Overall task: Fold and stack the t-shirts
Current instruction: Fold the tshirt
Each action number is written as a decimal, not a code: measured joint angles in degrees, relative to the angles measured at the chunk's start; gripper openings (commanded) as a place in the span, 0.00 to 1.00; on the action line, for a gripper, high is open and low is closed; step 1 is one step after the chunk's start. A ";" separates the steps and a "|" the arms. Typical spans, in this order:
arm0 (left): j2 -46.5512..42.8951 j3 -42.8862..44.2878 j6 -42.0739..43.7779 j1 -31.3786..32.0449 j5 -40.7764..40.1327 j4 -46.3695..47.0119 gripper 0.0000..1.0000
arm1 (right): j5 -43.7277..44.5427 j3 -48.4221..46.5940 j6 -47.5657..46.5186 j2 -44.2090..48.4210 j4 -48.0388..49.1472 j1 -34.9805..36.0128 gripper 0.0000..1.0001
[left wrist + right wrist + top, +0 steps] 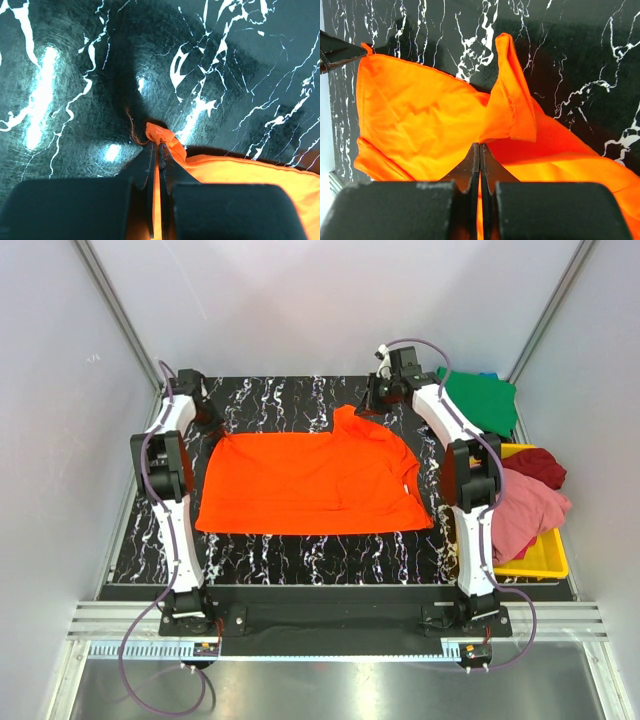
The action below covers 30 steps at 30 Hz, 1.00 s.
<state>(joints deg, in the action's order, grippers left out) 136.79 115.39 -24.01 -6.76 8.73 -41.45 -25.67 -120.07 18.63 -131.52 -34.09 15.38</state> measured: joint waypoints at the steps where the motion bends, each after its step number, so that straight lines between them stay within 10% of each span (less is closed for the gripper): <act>1: 0.00 0.00 0.04 0.11 0.00 -0.02 0.00 | 0.17 0.22 -0.15 0.22 0.00 0.00 0.00; 10: -5.42 -3.04 -0.26 0.24 0.13 -1.03 0.00 | 3.10 2.97 -2.64 4.33 0.76 0.02 0.00; 30: -24.59 -23.26 1.14 -0.92 -0.42 1.01 0.00 | 13.70 43.47 -5.35 36.24 9.97 0.02 0.00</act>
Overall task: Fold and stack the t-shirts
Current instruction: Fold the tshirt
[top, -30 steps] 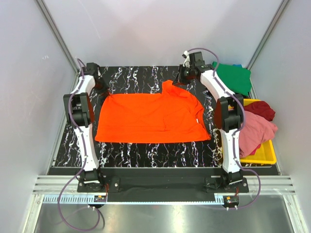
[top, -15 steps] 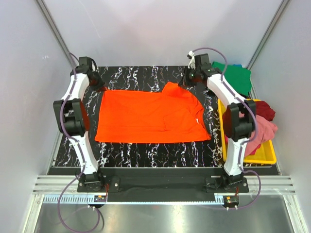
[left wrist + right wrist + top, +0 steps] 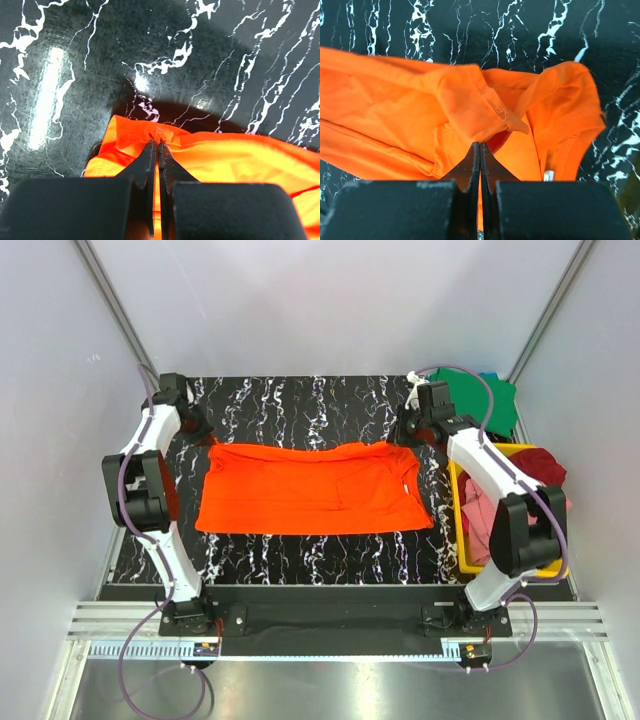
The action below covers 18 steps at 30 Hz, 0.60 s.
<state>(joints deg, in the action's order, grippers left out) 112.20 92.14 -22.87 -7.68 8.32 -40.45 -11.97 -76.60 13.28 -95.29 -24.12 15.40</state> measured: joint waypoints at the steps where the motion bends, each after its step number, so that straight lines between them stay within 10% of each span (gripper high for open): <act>1: 0.00 -0.24 0.24 -0.13 0.02 0.15 0.00 | 0.48 1.09 -0.04 1.33 0.26 0.00 0.00; 12: -0.87 -5.92 0.44 -0.46 -1.51 1.14 0.00 | 5.16 17.53 5.38 12.66 5.09 0.00 0.00; 16: -4.09 -9.81 0.33 -0.48 -3.43 1.09 0.16 | 6.43 26.88 11.04 18.58 8.07 0.00 0.00; 18: -6.19 -11.61 0.15 -0.46 -4.83 0.79 0.38 | 7.06 30.91 13.94 21.09 9.01 0.02 0.34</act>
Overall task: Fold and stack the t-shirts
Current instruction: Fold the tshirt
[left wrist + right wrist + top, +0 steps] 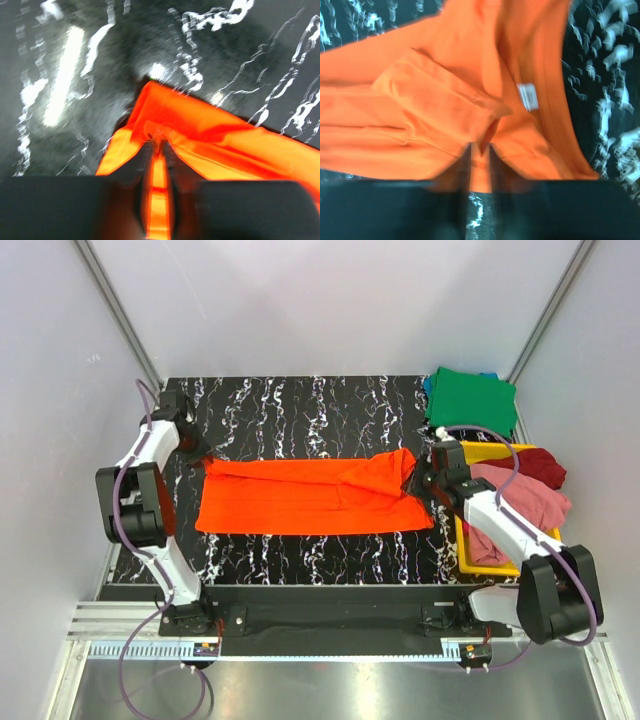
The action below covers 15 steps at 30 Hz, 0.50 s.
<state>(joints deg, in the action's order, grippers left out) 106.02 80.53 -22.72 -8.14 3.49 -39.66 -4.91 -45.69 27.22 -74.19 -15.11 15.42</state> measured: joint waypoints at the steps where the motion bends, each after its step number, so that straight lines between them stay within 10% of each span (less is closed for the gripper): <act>1: -1.07 -0.85 -0.15 0.00 -0.94 -0.04 0.64 | 0.48 1.68 1.16 0.98 0.44 0.02 0.51; 2: -2.10 -1.60 -0.11 0.00 -2.05 -0.26 0.77 | 1.09 3.58 2.60 2.25 0.72 0.04 0.79; 3: -3.23 -2.40 -0.63 -0.02 -3.45 -0.52 0.82 | 1.57 5.31 3.93 3.63 0.66 0.02 0.85; 15: -9.79 -4.15 -2.60 5.49 -15.23 -1.07 0.82 | 5.79 6.34 8.68 6.71 0.35 0.07 0.86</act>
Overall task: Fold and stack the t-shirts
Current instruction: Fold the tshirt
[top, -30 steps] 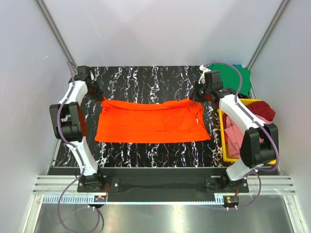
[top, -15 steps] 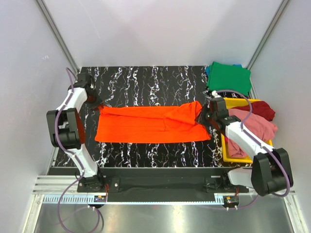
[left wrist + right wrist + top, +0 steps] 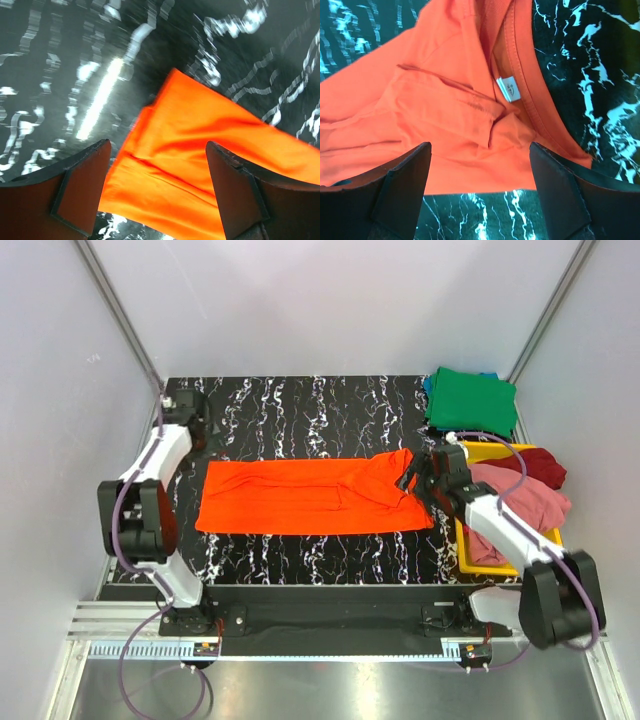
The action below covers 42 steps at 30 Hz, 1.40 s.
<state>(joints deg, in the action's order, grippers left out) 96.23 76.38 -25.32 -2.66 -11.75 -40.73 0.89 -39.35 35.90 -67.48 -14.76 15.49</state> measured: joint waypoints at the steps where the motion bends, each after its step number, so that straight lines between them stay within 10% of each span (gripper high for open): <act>1: 0.87 0.11 0.00 1.01 -0.11 -0.11 0.82 | -0.07 -1.11 0.02 -2.36 0.09 0.02 0.86; 10: 9.01 0.15 -1.16 2.67 0.72 -3.08 0.81 | 0.20 -11.45 -2.32 -20.28 -0.66 0.02 0.80; 18: 14.73 0.13 -4.90 2.45 3.61 -3.78 0.66 | 0.11 -19.47 -5.57 -32.96 -3.52 0.00 0.41; 26: 12.50 -3.58 -8.15 2.56 5.09 -0.61 0.00 | -0.52 -25.77 -6.95 -38.75 -5.11 0.00 0.01; 42: -3.78 -26.34 -17.38 4.70 17.59 14.16 0.00 | -3.13 -73.11 -10.12 -69.29 -18.01 -0.50 0.00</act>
<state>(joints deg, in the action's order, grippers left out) 92.44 50.04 -42.70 2.04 5.85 -26.57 -2.24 -112.46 25.78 -136.77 -32.77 14.98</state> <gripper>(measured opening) 0.041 0.012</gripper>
